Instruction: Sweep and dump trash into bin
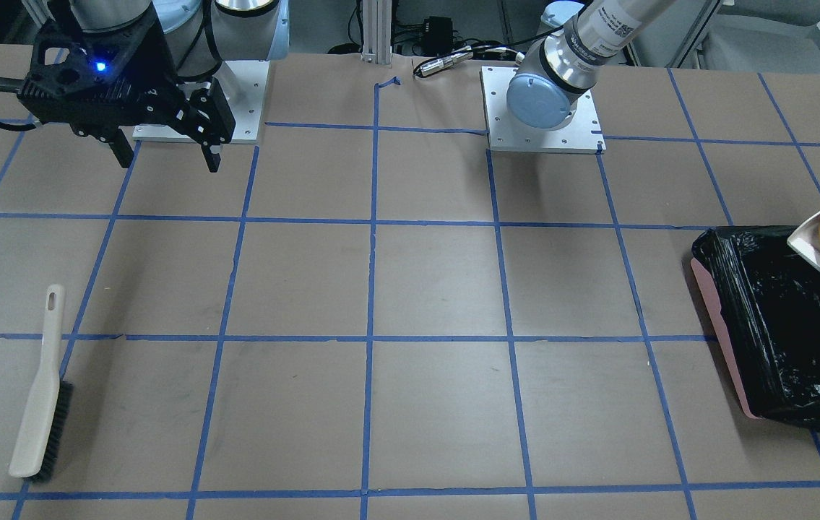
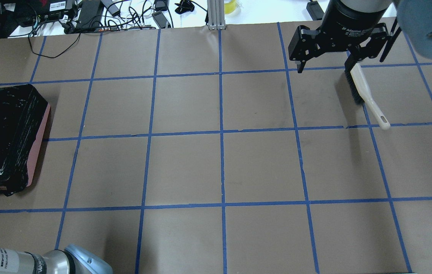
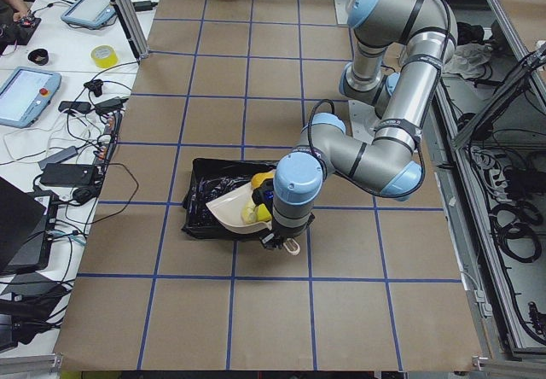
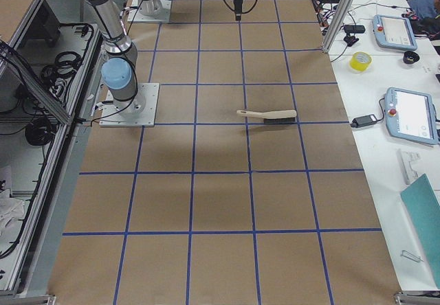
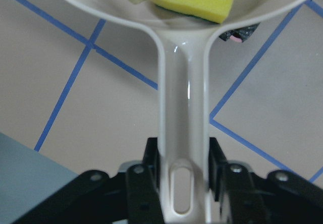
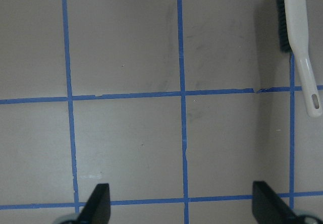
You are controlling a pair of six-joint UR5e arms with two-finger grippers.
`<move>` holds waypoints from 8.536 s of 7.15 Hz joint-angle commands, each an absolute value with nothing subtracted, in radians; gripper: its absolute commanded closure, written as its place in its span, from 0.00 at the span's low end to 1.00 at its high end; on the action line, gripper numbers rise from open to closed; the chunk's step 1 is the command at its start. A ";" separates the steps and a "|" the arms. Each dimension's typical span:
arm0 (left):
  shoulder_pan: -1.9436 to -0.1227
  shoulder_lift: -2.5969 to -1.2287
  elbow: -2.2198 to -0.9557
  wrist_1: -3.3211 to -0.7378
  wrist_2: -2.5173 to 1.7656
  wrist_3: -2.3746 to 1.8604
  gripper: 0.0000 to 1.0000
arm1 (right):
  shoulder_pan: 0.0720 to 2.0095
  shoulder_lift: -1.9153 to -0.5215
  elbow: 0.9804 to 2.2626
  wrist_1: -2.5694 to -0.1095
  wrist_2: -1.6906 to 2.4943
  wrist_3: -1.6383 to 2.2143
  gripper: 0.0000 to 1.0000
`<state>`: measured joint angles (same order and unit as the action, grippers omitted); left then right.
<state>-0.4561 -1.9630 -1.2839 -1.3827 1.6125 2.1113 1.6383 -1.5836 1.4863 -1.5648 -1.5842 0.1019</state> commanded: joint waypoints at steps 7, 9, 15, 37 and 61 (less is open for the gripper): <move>-0.610 -1.942 -1.394 -1.056 1.939 2.317 1.00 | 1.638 -1.594 1.485 -1.566 -1.583 0.098 0.00; -0.687 -1.939 -1.390 -0.917 2.008 2.396 1.00 | 1.637 -1.594 1.485 -1.565 -1.585 0.100 0.00; -0.862 -1.930 -1.537 -0.508 2.198 2.502 1.00 | 1.638 -1.594 1.485 -1.565 -1.583 0.100 0.00; -1.162 -1.822 -1.554 -1.150 1.441 1.899 1.00 | 1.629 -1.594 1.486 -1.563 -1.589 0.098 0.00; -1.368 -1.982 -1.605 -1.117 1.385 1.738 1.00 | 1.629 -1.598 1.488 -1.559 -1.594 0.097 0.00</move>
<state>-1.3673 -1.9818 -1.6046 -1.1168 1.3840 1.7380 1.6286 -1.5985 1.4879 -1.5590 -1.5942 0.0963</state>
